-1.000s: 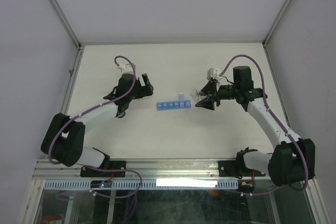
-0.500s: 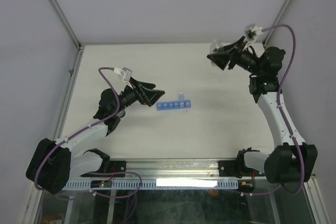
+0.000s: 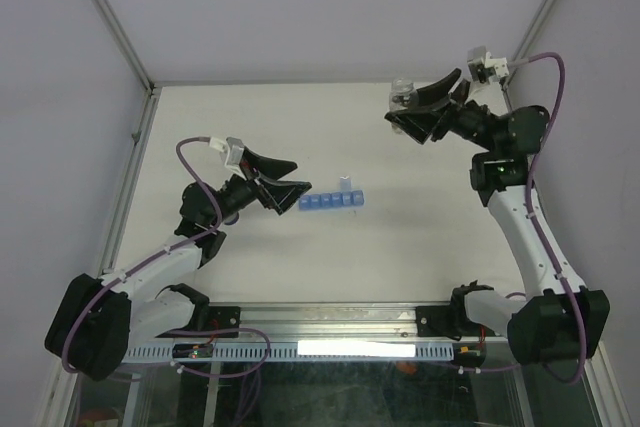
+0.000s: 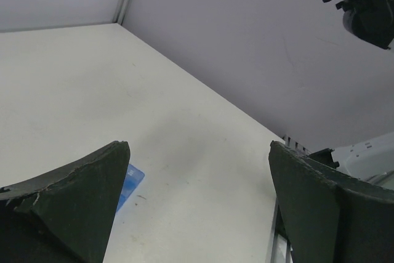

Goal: Sort the pills into containers

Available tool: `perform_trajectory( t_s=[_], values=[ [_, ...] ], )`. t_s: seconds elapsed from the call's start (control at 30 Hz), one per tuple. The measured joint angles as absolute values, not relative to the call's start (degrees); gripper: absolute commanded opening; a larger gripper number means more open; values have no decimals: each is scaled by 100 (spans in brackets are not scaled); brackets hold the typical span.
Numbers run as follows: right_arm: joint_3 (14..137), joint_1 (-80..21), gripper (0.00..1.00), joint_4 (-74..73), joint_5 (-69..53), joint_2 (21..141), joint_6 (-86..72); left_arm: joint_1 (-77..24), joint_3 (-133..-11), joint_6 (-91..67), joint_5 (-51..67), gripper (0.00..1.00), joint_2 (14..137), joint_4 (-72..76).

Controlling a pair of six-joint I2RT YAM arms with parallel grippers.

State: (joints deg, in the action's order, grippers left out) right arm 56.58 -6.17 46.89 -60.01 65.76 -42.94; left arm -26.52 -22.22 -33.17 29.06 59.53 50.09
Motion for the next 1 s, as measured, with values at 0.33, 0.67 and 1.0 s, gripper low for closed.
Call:
perform_trajectory(
  t_s=[0.33,0.67,1.0],
  values=[
    [5627,-1146,0,-167,-6134,6493,1535,-2652,-2154,-3159,2401,99,6438,4860],
    [5443,-2001,0,-2700,-4993,7926,4906,-2652,-1658,-2685,1802,99,6180,4241],
    [6066,-2637,1,-3035,-3457,9314,5266,-2652,-1413,-2460,1857,99,6532,4484]
  ],
)
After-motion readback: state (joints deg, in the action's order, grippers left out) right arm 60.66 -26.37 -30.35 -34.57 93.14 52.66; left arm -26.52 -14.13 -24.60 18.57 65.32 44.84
